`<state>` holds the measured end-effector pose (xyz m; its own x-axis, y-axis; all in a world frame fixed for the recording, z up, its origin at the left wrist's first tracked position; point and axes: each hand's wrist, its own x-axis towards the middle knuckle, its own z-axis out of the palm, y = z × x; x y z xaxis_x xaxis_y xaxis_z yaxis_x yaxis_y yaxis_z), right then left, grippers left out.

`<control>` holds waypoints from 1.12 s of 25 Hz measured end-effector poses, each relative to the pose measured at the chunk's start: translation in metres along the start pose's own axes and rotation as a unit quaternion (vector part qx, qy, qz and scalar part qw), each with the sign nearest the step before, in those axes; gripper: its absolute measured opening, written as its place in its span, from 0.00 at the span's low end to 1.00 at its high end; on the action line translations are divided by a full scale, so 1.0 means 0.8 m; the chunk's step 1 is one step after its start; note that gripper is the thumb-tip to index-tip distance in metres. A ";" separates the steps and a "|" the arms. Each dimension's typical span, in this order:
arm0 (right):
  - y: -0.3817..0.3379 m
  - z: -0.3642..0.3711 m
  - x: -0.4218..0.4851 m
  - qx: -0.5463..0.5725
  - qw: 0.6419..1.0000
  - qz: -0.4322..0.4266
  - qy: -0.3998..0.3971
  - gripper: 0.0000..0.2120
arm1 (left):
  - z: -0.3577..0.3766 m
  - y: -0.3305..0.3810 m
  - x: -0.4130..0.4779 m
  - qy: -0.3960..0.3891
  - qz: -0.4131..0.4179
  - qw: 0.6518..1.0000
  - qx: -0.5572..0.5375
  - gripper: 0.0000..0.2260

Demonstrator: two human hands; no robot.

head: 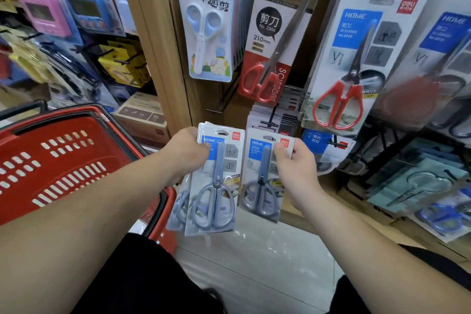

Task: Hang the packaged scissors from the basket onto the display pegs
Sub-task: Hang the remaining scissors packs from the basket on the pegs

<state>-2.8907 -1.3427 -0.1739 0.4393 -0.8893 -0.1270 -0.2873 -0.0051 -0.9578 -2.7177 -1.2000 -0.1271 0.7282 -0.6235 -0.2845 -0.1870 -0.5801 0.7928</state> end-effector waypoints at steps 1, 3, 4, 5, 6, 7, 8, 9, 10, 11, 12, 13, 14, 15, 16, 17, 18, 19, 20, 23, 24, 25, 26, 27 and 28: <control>-0.004 0.003 0.003 0.002 1.000 -0.001 0.005 0.05 | -0.001 0.000 -0.001 -0.005 0.002 1.000 -0.002 0.08; -0.011 0.006 0.011 0.013 1.000 -0.005 0.005 0.04 | -0.002 -0.001 -0.002 -0.010 0.004 1.000 -0.005 0.09; -0.014 0.007 0.015 0.013 1.000 -0.013 0.006 0.04 | -0.002 -0.002 -0.001 -0.012 0.003 1.000 -0.010 0.10; -0.014 0.010 0.018 0.008 1.000 -0.021 0.008 0.04 | -0.002 -0.001 -0.001 -0.017 -0.003 1.000 -0.021 0.11; -0.013 0.012 0.018 0.002 1.000 -0.029 0.013 0.05 | -0.002 0.000 -0.001 -0.023 -0.010 0.999 -0.032 0.11; -0.011 0.015 0.018 0.000 0.999 -0.031 0.022 0.06 | 0.000 0.000 0.000 -0.028 -0.013 0.999 -0.039 0.11; -0.008 0.018 0.017 0.004 0.999 -0.026 0.034 0.07 | 0.001 0.001 0.001 -0.033 -0.011 0.999 -0.039 0.11; -0.003 0.020 0.017 0.012 0.999 -0.017 0.047 0.07 | 0.001 0.001 0.002 -0.035 -0.008 0.999 -0.037 0.12; 0.000 0.022 0.016 0.023 0.998 -0.009 0.063 0.07 | 0.001 0.002 0.003 -0.036 -0.005 0.999 -0.034 0.12; 0.002 0.022 0.018 0.037 0.997 -0.001 0.074 0.06 | 0.001 0.002 0.004 -0.037 -0.001 0.999 -0.031 0.13; 0.002 0.023 0.019 0.051 0.996 0.007 0.079 0.05 | 0.002 0.002 0.005 -0.038 0.004 0.999 -0.030 0.13; 0.004 0.024 0.024 0.058 0.995 0.012 0.076 0.05 | 0.002 0.001 0.007 -0.039 0.007 0.999 -0.032 0.12; 0.004 0.026 0.026 0.055 0.996 0.006 0.067 0.05 | 0.004 0.002 0.008 -0.040 0.007 0.999 -0.036 0.11; 0.005 0.027 0.029 0.051 0.997 -0.006 0.054 0.06 | 0.006 0.002 0.009 -0.042 0.005 0.998 -0.041 0.10; 0.004 0.028 0.032 0.051 0.997 -0.016 0.046 0.06 | 0.008 0.004 0.009 -0.042 0.003 0.998 -0.045 0.09; 0.004 0.029 0.037 0.055 0.997 -0.019 0.046 0.07 | 0.010 0.005 0.010 -0.043 0.001 0.998 -0.043 0.09; 0.002 0.030 0.041 0.061 0.997 -0.014 0.053 0.06 | 0.011 0.006 0.011 -0.045 -0.002 0.998 -0.039 0.08; 0.002 0.030 0.046 0.069 0.995 -0.003 0.066 0.05 | 0.012 0.006 0.011 -0.049 -0.005 0.998 -0.035 0.08; 0.002 0.029 0.051 0.079 0.994 0.012 0.079 0.04 | 0.013 0.007 0.011 -0.053 -0.007 0.998 -0.030 0.07; 0.005 0.028 0.064 0.091 0.991 0.049 0.085 0.04 | 0.015 0.009 0.010 -0.060 -0.008 0.998 -0.031 0.07; 0.006 0.029 0.068 0.089 0.991 0.055 0.084 0.04 | 0.014 0.009 0.010 -0.058 -0.007 0.998 -0.033 0.08; 0.005 0.030 0.071 0.087 0.991 0.056 0.085 0.04 | 0.014 0.009 0.010 -0.056 -0.005 0.998 -0.033 0.08; 0.005 0.031 0.074 0.087 0.991 0.054 0.090 0.03 | 0.014 0.009 0.010 -0.054 -0.004 0.998 -0.032 0.09; 0.004 0.032 0.076 0.083 0.991 0.052 0.095 0.03 | 0.014 0.009 0.011 -0.052 -0.002 0.998 -0.031 0.09; 0.001 0.032 0.079 0.077 0.991 0.049 0.100 0.02 | 0.014 0.009 0.011 -0.050 -0.001 0.998 -0.029 0.09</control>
<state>-2.8419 -1.3873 -0.1896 0.2337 -0.9552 -0.1815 -0.1804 0.1408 -0.9735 -2.7197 -1.2155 -0.1299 0.6590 -0.6731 -0.3358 -0.1451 -0.5518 0.8212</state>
